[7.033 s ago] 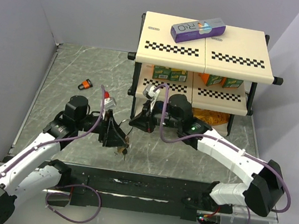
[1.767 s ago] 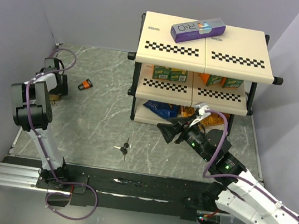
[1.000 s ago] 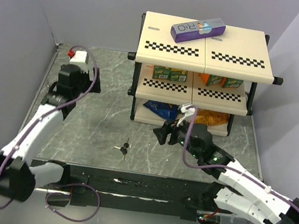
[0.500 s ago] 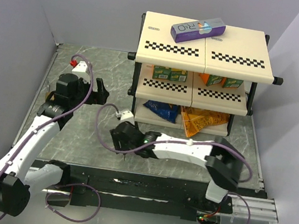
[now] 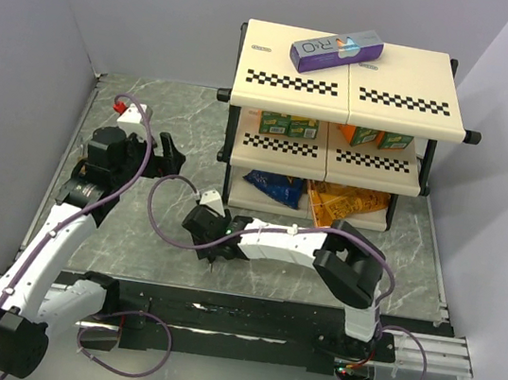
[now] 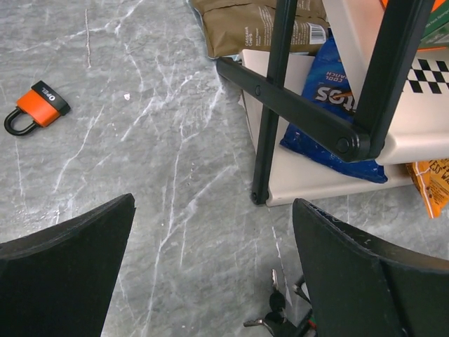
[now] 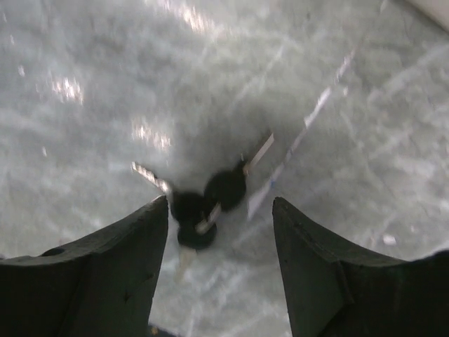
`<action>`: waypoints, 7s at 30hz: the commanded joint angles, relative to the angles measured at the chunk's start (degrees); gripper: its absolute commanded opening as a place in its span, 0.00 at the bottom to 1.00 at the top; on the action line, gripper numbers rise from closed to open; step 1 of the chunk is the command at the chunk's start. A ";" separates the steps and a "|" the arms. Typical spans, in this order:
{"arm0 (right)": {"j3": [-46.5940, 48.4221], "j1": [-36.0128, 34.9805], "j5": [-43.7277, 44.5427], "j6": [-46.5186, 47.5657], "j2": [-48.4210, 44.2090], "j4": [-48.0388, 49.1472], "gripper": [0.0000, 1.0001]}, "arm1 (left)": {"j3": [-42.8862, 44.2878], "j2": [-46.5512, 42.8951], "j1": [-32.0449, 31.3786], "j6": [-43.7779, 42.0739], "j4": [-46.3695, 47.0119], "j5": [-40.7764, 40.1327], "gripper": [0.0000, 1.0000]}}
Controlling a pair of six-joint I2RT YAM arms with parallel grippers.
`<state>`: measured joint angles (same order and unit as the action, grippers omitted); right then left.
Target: Unlock with the key
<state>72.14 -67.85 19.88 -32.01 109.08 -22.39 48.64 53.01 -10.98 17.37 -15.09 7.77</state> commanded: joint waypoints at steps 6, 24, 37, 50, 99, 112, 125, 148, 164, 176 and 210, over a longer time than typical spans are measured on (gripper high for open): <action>3.63 1.67 -0.81 -2.00 2.72 -1.07 0.56 | 0.84 -0.37 -0.09 1.09 1.03 2.34 1.00; 1.43 1.94 -1.33 -4.64 3.87 -2.13 0.47 | 0.75 0.51 -0.09 1.35 0.59 2.86 0.99; -0.68 2.38 -4.15 -6.05 3.60 -0.37 0.30 | 0.75 0.51 -0.09 1.44 0.68 3.13 0.99; -3.41 3.08 -2.57 -5.43 -3.42 0.25 0.15 | 0.49 2.44 -0.09 2.59 1.21 6.91 1.00; -2.53 2.38 -5.30 -7.37 0.61 1.83 0.51 | 0.14 2.36 -0.09 3.02 1.47 8.49 1.00; 5.29 -1.93 0.95 -4.91 5.71 -8.10 0.51 | 0.05 2.44 -0.09 3.11 1.56 9.10 0.99; 8.01 -1.84 0.60 -3.59 8.61 -8.02 0.42 | 0.14 2.53 -0.18 3.20 1.47 9.10 0.99; -4.99 1.06 -1.86 -3.06 -1.41 2.27 0.32 | 0.66 3.24 -0.09 4.34 -0.47 3.39 0.99; -7.80 -0.26 -1.60 -2.27 -4.05 3.76 0.47 | -0.56 3.15 -0.09 5.05 -0.29 5.85 0.99; -7.98 -0.61 -1.95 -2.44 -3.78 5.08 0.11 | -1.70 4.91 -0.09 6.36 -0.64 8.14 0.99; -33.99 2.38 -2.56 -1.74 -26.72 31.27 0.00 | -24.21 10.35 -17.23 34.05 28.53 15.78 0.99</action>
<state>39.51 -65.71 15.90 -34.35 85.73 4.14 24.84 62.11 -27.11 47.88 6.79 22.68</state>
